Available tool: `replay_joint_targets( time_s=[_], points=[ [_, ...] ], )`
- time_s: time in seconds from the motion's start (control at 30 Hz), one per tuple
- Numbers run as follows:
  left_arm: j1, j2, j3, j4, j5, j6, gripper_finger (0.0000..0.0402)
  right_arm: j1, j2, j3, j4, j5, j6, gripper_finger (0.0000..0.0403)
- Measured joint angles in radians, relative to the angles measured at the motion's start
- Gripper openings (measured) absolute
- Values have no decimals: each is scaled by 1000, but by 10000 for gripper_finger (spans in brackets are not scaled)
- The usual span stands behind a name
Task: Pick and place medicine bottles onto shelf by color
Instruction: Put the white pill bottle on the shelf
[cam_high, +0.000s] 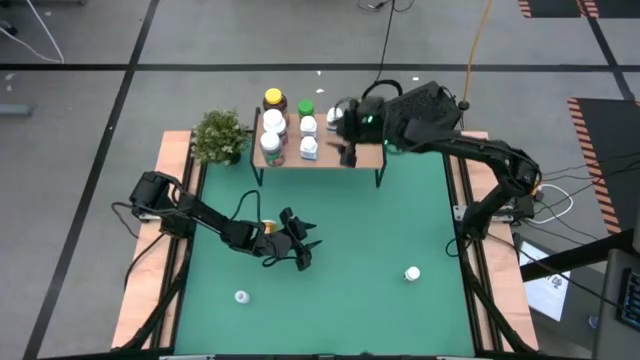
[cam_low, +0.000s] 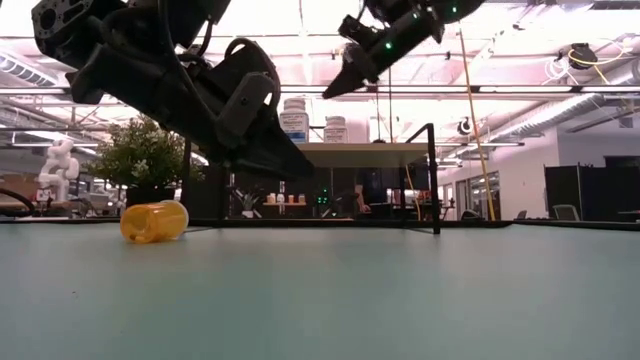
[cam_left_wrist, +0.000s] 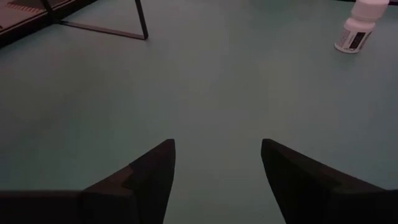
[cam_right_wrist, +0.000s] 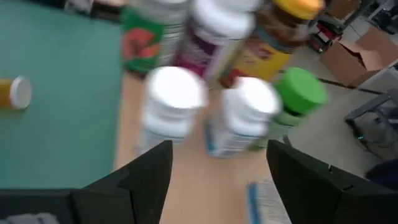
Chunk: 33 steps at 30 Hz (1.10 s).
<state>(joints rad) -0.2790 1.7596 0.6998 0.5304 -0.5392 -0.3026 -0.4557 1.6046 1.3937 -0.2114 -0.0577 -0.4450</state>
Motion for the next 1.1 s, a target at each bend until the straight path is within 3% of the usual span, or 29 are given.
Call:
replay_joint_targets(
  time_s=[0.3, 0.43, 0.67, 0.93, 1.1],
  points=[
    [-19, 0, 0, -1, 0, -23, 241, 237, -6, -5, -141, 325, 132, 237],
    [-47, 0, 0, -3, -3, -26, 241, 331, -54, -110, -96, 455, 169, 224],
    [-113, -26, 9, -20, -50, -7, 241, 472, -212, -392, 45, 450, 305, 220],
    [-167, -78, 136, -156, -129, 166, 241, 661, -401, -643, 116, 451, 491, 220],
    [-106, -70, 228, -401, -210, -15, 241, 749, -441, -781, 276, 473, 632, 220]
  ],
)
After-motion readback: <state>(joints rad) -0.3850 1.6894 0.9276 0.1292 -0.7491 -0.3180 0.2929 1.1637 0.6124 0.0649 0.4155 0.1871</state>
